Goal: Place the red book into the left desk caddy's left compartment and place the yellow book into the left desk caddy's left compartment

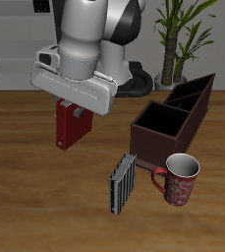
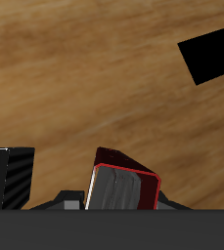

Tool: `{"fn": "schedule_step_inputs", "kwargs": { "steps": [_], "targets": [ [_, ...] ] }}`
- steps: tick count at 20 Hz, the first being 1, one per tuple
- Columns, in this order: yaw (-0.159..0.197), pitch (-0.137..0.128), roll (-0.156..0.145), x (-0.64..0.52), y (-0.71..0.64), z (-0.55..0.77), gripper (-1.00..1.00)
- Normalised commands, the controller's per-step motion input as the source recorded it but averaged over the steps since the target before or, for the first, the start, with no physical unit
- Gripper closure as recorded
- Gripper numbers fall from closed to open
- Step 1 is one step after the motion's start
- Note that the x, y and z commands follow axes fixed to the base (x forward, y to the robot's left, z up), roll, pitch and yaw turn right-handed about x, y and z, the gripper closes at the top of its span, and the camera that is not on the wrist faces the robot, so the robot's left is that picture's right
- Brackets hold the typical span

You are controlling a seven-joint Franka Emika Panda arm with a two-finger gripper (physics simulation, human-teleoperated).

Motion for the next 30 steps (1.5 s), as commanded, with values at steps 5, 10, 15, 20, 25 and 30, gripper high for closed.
{"fn": "schedule_step_inputs", "kwargs": {
  "steps": [5,10,15,20,25,30],
  "targets": [
    [-0.015,-0.057,-0.056,-0.59,0.18,0.34,1.0],
    [-0.009,-0.033,0.033,-0.63,0.32,0.23,1.0],
    [0.032,-0.03,0.003,-0.51,0.33,0.02,1.0],
    [-0.028,-0.014,-0.007,-0.39,0.27,-0.02,1.0],
    [-0.035,-0.029,-0.04,-0.48,0.28,-0.04,1.0],
    [-0.045,-0.054,0.019,-0.57,0.5,-0.08,1.0]
  ]
}}
